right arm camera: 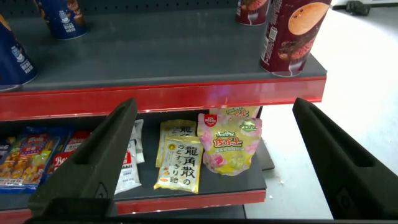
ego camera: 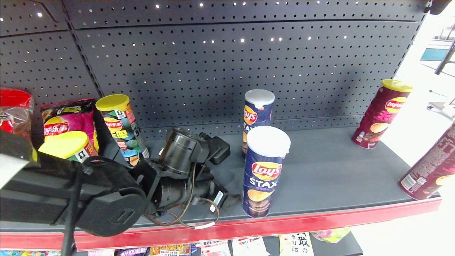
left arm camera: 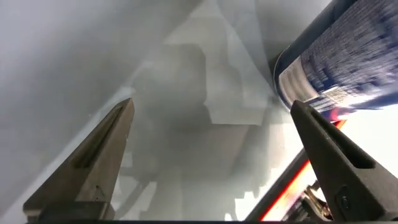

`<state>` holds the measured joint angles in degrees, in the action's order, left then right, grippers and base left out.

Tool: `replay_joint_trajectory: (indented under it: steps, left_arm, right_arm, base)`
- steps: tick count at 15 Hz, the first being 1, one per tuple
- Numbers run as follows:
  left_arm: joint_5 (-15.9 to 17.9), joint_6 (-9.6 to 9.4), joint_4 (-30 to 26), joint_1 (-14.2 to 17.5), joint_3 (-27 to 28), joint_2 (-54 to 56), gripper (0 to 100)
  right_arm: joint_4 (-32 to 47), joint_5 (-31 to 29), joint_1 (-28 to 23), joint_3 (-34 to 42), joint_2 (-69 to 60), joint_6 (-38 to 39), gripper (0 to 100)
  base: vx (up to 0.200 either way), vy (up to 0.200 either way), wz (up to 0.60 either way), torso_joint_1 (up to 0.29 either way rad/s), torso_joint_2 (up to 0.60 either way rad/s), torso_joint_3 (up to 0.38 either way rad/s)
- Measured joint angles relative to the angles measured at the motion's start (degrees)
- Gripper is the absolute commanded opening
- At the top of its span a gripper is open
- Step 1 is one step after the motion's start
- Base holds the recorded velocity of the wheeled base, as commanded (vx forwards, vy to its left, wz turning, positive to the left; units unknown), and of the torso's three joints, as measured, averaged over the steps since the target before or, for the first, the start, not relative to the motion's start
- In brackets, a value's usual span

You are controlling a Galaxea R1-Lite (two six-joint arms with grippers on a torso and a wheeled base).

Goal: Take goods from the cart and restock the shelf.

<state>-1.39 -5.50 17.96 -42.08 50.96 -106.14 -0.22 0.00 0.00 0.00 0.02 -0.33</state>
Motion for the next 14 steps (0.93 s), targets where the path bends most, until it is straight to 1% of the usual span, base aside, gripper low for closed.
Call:
replay_joint_trajectory:
  steps: [3,9,13,14]
  left_arm:
    - [-0.11,-0.13,-0.09,-0.11,0.00,4.72,100]
    - [-0.22,-0.63,-0.01,-0.24,-0.18,17.81,100]
    - [-0.28,-2.30,0.11,-0.50,-2.47,23.06,100]
    - [-0.28,-2.40,0.38,-0.55,-2.58,23.67,100]
  right_arm:
    - [-0.02,0.00,0.00,0.00,0.00,0.01,100]
    - [-0.02,0.00,0.00,0.00,0.00,0.00,100]
    - [-0.02,0.00,0.00,0.00,0.00,0.00,100]
    - [-0.02,0.00,0.00,0.00,0.00,0.01,100]
  base:
    - [0.000,0.000,0.00,0.000,0.00,0.000]
    - [0.000,0.000,0.00,0.000,0.00,0.000]
    - [0.000,0.000,0.00,0.000,0.00,0.000]
    - [0.000,0.000,0.00,0.000,0.00,0.000]
